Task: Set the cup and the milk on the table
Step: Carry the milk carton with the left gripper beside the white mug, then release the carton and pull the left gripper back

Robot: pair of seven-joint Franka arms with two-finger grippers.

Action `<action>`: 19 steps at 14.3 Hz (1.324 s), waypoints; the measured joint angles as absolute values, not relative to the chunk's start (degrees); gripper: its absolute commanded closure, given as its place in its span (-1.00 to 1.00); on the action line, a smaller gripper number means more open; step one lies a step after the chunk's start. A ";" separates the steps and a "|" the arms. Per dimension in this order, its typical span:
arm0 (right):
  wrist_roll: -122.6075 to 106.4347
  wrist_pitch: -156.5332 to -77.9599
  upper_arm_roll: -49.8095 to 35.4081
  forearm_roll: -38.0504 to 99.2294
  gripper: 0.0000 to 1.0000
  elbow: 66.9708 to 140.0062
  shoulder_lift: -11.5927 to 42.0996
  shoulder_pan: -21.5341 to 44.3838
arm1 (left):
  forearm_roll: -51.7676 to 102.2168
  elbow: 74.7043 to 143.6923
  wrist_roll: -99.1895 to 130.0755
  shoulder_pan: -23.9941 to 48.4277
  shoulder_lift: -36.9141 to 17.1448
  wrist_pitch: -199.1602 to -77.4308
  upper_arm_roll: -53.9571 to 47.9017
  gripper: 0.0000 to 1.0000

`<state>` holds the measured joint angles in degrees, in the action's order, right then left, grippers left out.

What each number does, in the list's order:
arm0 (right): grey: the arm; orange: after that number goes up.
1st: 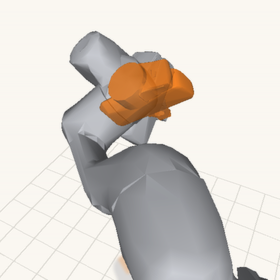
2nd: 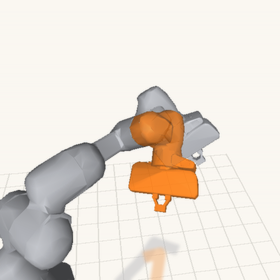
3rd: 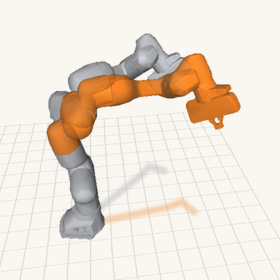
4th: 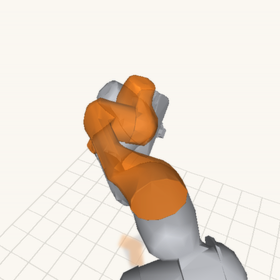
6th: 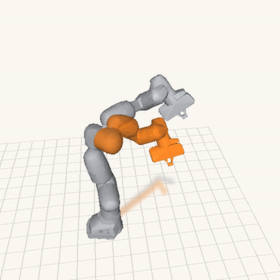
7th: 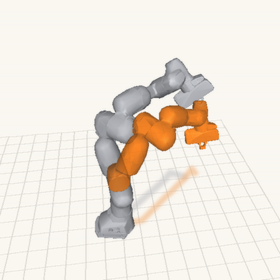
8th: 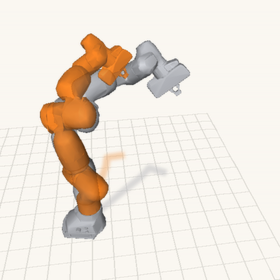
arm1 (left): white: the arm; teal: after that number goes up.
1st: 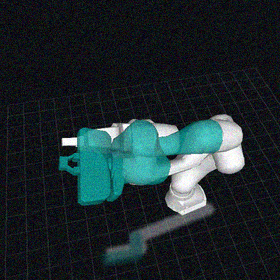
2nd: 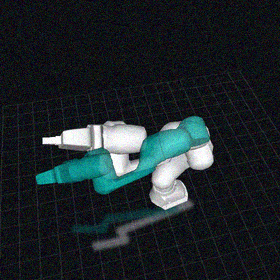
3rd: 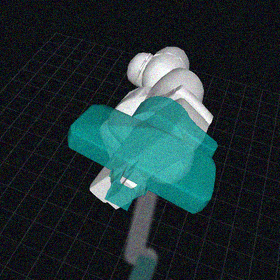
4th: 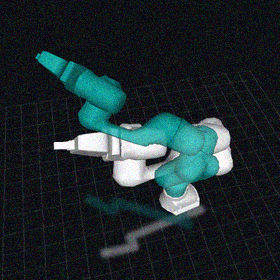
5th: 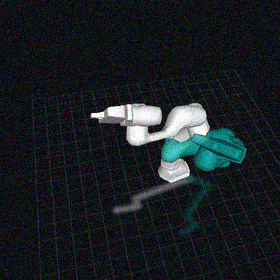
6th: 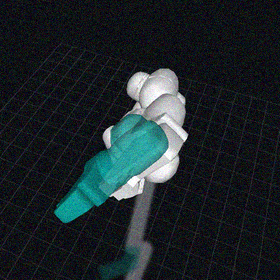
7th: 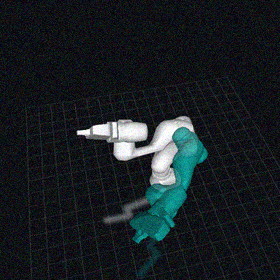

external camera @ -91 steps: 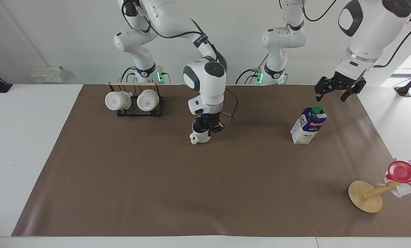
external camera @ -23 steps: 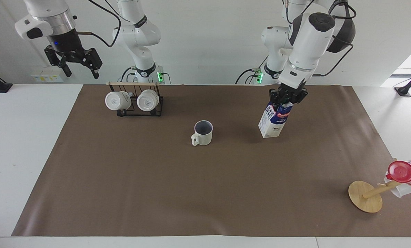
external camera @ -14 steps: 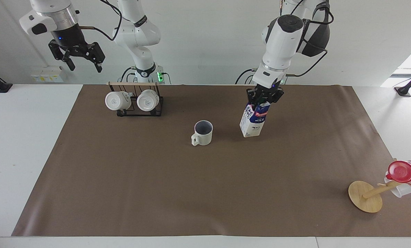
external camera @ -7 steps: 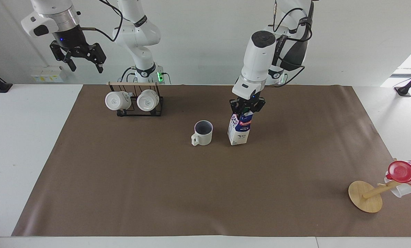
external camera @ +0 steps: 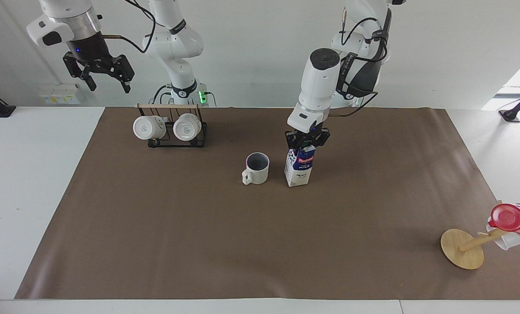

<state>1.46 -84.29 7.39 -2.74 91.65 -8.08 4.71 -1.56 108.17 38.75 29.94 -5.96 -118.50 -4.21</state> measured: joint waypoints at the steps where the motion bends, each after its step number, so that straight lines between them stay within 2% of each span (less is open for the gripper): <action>1: 1.47 -84.59 7.41 -2.74 -1.00 91.53 -7.72 4.66 | -1.56 108.17 38.75 29.94 -5.96 -118.49 -4.21 -1.00; 7: 1.47 -85.22 7.36 -2.68 -1.00 91.46 -7.06 4.70 | -1.16 107.30 38.88 30.23 -5.99 -117.98 -4.42 -1.00; 14: 1.47 -85.22 7.21 -2.61 -1.00 91.46 -7.06 4.85 | -0.26 97.61 38.72 29.30 -5.91 -107.65 -3.09 -1.00; 19: 1.47 -85.22 7.21 -2.61 -1.00 91.45 -7.06 4.85 | -0.33 90.11 26.96 21.97 -5.36 -95.66 -2.57 -1.00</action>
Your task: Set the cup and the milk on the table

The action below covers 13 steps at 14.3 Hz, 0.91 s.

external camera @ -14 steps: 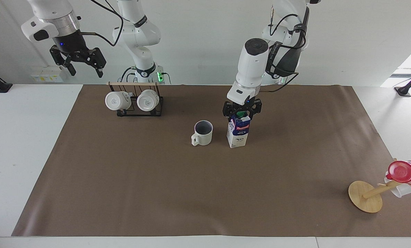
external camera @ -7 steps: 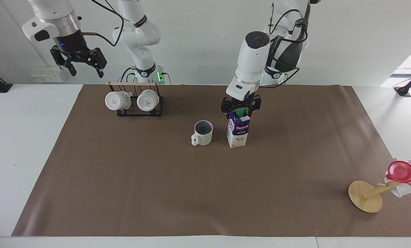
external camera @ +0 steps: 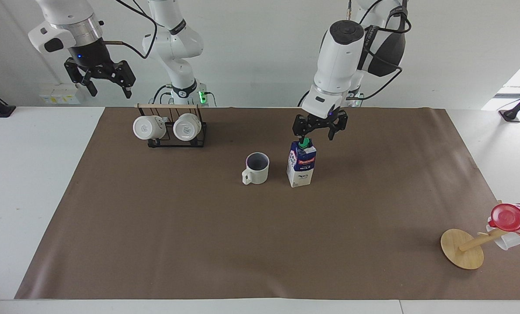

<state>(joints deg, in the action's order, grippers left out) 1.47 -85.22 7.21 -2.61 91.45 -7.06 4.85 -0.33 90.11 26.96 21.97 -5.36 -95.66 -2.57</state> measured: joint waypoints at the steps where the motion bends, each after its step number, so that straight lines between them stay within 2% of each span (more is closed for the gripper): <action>1: 1.47 -85.22 7.21 -2.61 -1.00 91.45 -7.06 4.85 | -0.34 89.09 24.19 19.98 -5.16 -93.83 -2.47 -1.00; 7: 1.47 -85.10 7.18 -2.54 -1.00 91.45 -7.06 4.87 | -0.31 87.38 14.09 8.00 -1.84 -89.75 -2.04 -1.00; 13: 1.47 -85.09 7.29 -1.74 -1.00 91.46 -7.06 4.76 | -0.31 87.36 7.85 4.91 -1.36 -85.94 -1.99 -1.00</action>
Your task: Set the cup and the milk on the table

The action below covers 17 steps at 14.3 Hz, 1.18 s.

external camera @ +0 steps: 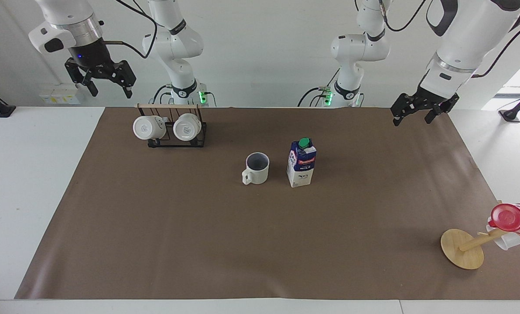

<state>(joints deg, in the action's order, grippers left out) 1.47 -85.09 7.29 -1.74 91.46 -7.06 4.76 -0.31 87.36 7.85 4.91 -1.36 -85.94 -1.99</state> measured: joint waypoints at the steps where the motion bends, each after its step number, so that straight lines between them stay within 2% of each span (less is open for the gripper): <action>1: 1.47 -85.09 7.29 -1.62 -1.00 91.46 -7.06 4.76 | -0.33 87.32 7.80 4.90 -1.31 -85.73 -1.92 -1.00; 17: 1.47 -85.08 7.07 -1.34 -1.00 91.46 -7.06 4.86 | -0.27 86.65 3.90 4.89 -0.18 -85.65 -0.98 -1.00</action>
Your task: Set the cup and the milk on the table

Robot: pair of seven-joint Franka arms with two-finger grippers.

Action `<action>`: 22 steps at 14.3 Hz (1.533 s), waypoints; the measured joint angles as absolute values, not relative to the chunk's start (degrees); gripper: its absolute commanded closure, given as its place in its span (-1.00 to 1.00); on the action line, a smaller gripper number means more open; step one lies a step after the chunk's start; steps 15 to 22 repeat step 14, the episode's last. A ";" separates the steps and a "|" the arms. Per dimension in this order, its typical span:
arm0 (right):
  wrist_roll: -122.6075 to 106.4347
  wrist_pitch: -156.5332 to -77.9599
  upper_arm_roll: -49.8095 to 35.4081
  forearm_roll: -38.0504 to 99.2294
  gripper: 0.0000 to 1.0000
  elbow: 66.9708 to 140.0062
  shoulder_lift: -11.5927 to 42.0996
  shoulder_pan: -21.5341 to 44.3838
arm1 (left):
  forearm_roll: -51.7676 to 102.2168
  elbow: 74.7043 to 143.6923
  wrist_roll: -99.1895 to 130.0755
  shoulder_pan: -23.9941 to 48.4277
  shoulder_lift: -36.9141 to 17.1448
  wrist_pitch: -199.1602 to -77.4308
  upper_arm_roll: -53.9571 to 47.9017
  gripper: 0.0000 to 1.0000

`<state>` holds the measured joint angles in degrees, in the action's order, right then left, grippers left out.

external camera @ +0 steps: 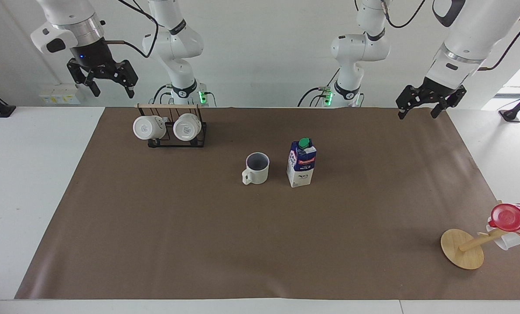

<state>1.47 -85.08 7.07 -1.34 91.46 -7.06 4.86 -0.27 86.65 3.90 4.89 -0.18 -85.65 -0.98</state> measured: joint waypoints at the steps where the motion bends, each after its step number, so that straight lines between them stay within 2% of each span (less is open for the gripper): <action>1: 1.47 -85.08 7.07 -1.34 -1.00 91.46 -7.06 4.86 | -0.27 86.65 3.62 4.89 -0.18 -85.65 -0.96 -1.00; 22: 1.47 -85.08 7.07 -1.34 -1.00 91.46 -7.06 4.86 | -0.26 86.65 0.08 4.89 -0.14 -85.79 -0.90 -1.00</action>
